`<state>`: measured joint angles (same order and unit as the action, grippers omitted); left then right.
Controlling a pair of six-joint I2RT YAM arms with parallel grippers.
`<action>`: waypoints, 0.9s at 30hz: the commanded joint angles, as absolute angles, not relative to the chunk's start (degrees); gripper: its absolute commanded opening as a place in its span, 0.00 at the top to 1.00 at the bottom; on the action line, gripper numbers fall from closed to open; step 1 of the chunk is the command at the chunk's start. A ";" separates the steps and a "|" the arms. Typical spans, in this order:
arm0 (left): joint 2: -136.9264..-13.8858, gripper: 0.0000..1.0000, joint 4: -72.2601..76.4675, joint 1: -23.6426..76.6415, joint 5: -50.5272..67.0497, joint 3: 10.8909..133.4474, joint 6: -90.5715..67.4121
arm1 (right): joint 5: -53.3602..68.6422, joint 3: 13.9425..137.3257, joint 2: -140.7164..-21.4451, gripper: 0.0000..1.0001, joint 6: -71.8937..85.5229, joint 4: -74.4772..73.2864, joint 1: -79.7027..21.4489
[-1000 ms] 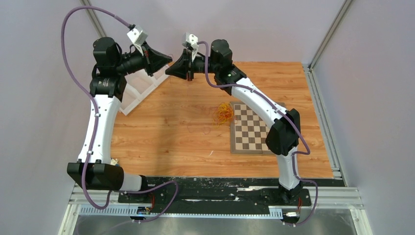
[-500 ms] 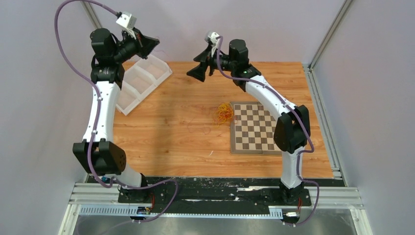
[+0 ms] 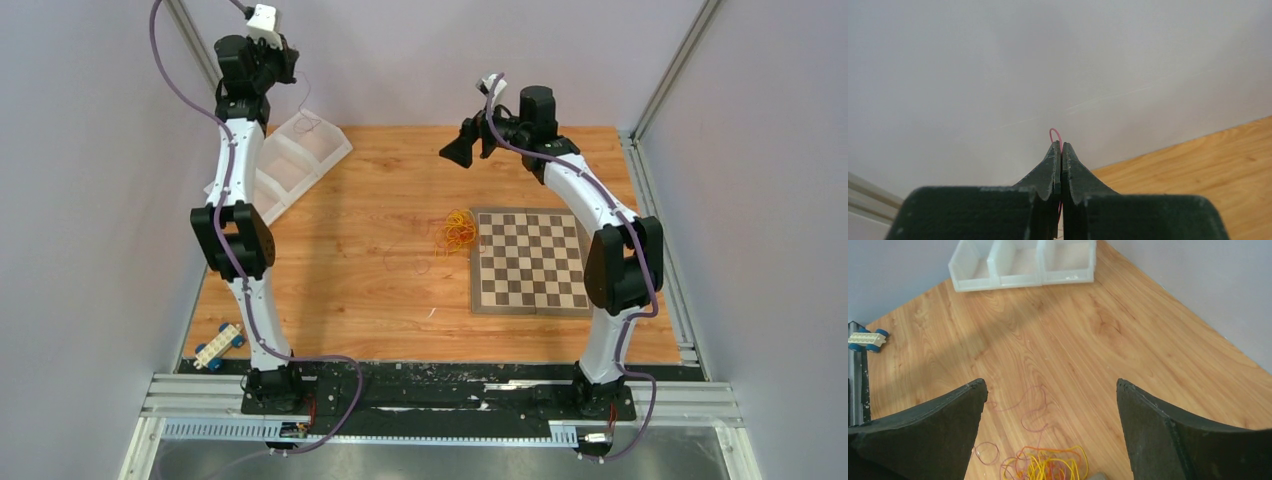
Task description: Untangle the cables
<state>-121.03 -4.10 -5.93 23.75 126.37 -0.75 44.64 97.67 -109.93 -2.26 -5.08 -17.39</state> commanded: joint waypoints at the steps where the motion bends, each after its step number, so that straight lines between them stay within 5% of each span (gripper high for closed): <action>1: -126.62 1.00 0.46 -6.67 19.53 131.80 5.99 | 45.60 96.32 -106.76 0.00 -3.84 -7.72 -15.54; 9: -134.13 0.98 5.12 -6.68 19.02 130.98 11.13 | 45.68 95.71 -106.87 0.00 -5.22 -10.49 -14.37; 11: -135.36 0.86 4.65 -6.68 19.07 130.61 11.89 | 45.99 95.92 -107.04 0.00 -5.75 -11.47 -14.32; 17: -127.84 0.24 3.00 -7.45 21.10 125.15 7.31 | 47.62 97.10 -108.27 0.00 -9.89 -16.82 -14.24; 21: -119.40 0.14 -3.89 -7.66 26.18 120.18 5.06 | 44.15 100.84 -111.94 0.01 -18.32 -27.07 -16.51; 27: -106.80 0.12 -13.98 -7.42 41.96 103.44 -0.22 | 35.61 105.27 -119.03 0.02 -28.37 -45.27 -20.54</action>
